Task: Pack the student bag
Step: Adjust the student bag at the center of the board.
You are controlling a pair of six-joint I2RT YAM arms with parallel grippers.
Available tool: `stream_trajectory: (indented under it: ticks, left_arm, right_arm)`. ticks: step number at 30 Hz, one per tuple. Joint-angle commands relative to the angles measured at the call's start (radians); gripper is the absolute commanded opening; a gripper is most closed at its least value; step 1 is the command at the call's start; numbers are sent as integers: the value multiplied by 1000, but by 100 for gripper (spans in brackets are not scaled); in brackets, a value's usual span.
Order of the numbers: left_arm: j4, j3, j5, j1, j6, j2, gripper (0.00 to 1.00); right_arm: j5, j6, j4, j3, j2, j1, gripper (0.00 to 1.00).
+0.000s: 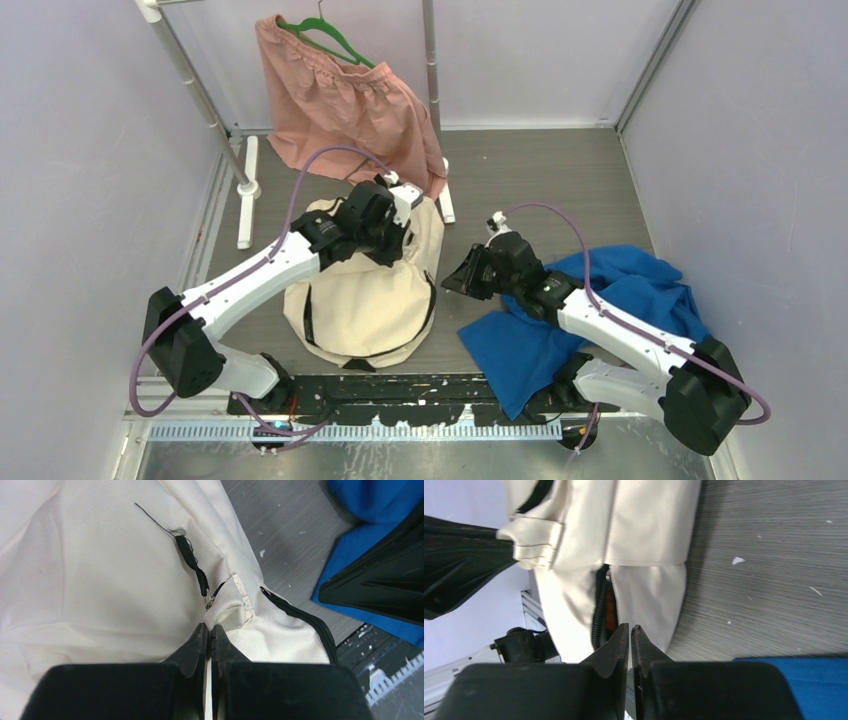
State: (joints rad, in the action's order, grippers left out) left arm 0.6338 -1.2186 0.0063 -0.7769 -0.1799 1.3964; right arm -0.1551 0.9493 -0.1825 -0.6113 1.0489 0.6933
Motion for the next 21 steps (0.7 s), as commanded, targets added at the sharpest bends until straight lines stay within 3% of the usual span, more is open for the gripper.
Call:
stream_trajectory:
  ticks: [1, 8, 11, 13, 16, 21]
  left_arm:
    - [19, -12, 165, 34, 56, -27, 0]
    - [51, -12, 188, 83, 83, -30, 2]
    - [79, -30, 149, 95, 47, -38, 59]
    - [103, -48, 152, 96, 8, -48, 77]
    - [116, -35, 190, 96, -73, -84, 80]
    - [70, 65, 221, 44, -243, -172, 69]
  right_arm:
    - [6, 16, 117, -24, -12, 36, 12]
    - [-10, 21, 178, -52, 129, 87, 13]
    - [-41, 0, 203, -98, 211, 125, 13]
    - [-51, -23, 196, -135, 274, 158, 13]
    - [-59, -42, 151, -178, 341, 171, 12]
    - [50, -105, 22, -172, 228, 152, 11]
